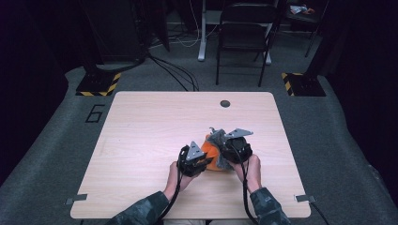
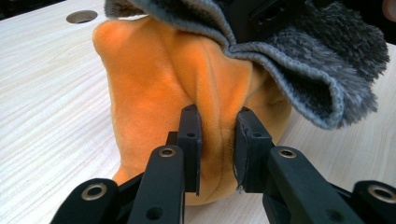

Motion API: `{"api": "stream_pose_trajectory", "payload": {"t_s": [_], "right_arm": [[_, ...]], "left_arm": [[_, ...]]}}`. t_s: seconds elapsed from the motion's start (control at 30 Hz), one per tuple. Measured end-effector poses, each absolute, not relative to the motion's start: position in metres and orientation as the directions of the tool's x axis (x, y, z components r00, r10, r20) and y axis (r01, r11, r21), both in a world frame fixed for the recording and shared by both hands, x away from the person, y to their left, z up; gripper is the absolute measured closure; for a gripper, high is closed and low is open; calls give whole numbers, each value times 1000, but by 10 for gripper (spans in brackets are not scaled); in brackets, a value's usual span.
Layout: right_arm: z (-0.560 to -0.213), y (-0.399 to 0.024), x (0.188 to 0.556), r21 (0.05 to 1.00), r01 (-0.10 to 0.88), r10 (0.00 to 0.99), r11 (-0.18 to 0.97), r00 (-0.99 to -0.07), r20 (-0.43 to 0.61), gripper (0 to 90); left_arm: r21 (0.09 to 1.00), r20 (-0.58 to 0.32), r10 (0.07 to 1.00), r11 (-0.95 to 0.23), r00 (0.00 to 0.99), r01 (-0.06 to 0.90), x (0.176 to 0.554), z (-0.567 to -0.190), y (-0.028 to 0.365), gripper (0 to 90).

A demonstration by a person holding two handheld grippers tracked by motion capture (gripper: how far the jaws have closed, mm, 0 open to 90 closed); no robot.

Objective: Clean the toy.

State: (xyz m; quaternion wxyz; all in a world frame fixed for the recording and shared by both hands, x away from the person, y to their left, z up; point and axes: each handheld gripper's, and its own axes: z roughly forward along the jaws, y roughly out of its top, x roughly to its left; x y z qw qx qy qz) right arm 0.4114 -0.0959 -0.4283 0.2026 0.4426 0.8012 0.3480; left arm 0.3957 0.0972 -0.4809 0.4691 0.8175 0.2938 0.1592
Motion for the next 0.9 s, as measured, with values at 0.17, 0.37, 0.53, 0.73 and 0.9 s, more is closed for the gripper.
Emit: {"api": "stream_pose_trajectory", "payload": {"t_s": [0.17, 0.37, 0.53, 0.73, 0.9], "right_arm": [[-435, -110, 417, 726, 596, 868, 343, -497, -2, 722], [-443, -123, 423, 709, 633, 884, 311, -466, 28, 722], [-448, -130, 426, 696, 654, 893, 297, -448, 40, 721], [-458, -138, 429, 667, 693, 912, 272, -407, 51, 723], [-467, -144, 433, 650, 713, 921, 263, -386, 51, 724]], "left_arm": [[860, -25, 626, -384, 779, 335, 397, -481, 99, 746], [863, -28, 630, -377, 776, 336, 397, -482, 98, 744], [861, -27, 626, -381, 779, 336, 397, -482, 98, 743], [862, -28, 625, -380, 780, 336, 398, -482, 98, 742], [862, -28, 624, -380, 781, 334, 398, -483, 99, 741]]}}
